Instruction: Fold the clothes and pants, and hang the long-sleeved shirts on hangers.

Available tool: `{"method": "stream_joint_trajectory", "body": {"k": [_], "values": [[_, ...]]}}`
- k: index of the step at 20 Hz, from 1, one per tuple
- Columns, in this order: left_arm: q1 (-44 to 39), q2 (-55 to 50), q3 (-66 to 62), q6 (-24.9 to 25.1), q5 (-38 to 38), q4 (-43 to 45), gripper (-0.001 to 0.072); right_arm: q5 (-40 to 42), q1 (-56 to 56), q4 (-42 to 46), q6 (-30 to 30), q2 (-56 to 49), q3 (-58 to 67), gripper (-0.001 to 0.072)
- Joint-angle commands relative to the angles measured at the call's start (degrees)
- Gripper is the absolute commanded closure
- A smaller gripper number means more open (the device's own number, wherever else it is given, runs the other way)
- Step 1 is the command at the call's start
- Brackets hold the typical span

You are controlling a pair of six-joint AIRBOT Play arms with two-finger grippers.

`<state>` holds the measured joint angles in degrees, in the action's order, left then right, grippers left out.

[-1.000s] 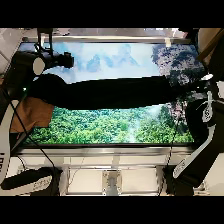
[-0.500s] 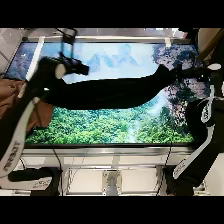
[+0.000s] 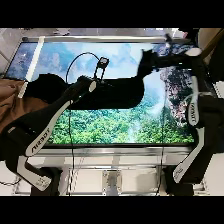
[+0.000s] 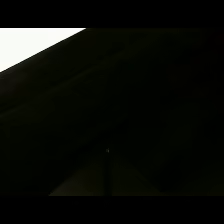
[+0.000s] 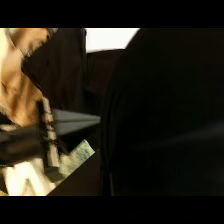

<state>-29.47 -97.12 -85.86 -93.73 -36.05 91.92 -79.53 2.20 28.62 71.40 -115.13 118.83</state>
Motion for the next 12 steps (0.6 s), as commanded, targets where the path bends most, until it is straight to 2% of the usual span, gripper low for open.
{"method": "stream_joint_trajectory", "body": {"k": [1,3,5,9,12], "values": [[4.04,4.48,-0.04,-0.79,-3.02,2.73,0.0684,9.2,-11.19,9.38,0.48,0.26,-2.64,0.0703],[8.79,9.29,-0.04,-0.76,-8.13,5.18,0.0685,14.62,-17.22,13.68,2.67,-0.87,-3.45,0.0703],[13.97,13.88,-0.04,-0.76,-12.41,5.18,0.0685,19.63,-22.51,14.45,3.26,-2.99,-3.45,0.0703],[20.52,19.91,-0.04,-0.72,-15.3,5.18,0.0685,28.65,-31.1,14.12,6.21,-8.55,-3.45,0.0703],[21.94,21.81,-0.04,0.11,-15.91,5.18,0.0684,29.4,-35.36,13.38,6.19,-10.88,-3.45,0.0702]]}}
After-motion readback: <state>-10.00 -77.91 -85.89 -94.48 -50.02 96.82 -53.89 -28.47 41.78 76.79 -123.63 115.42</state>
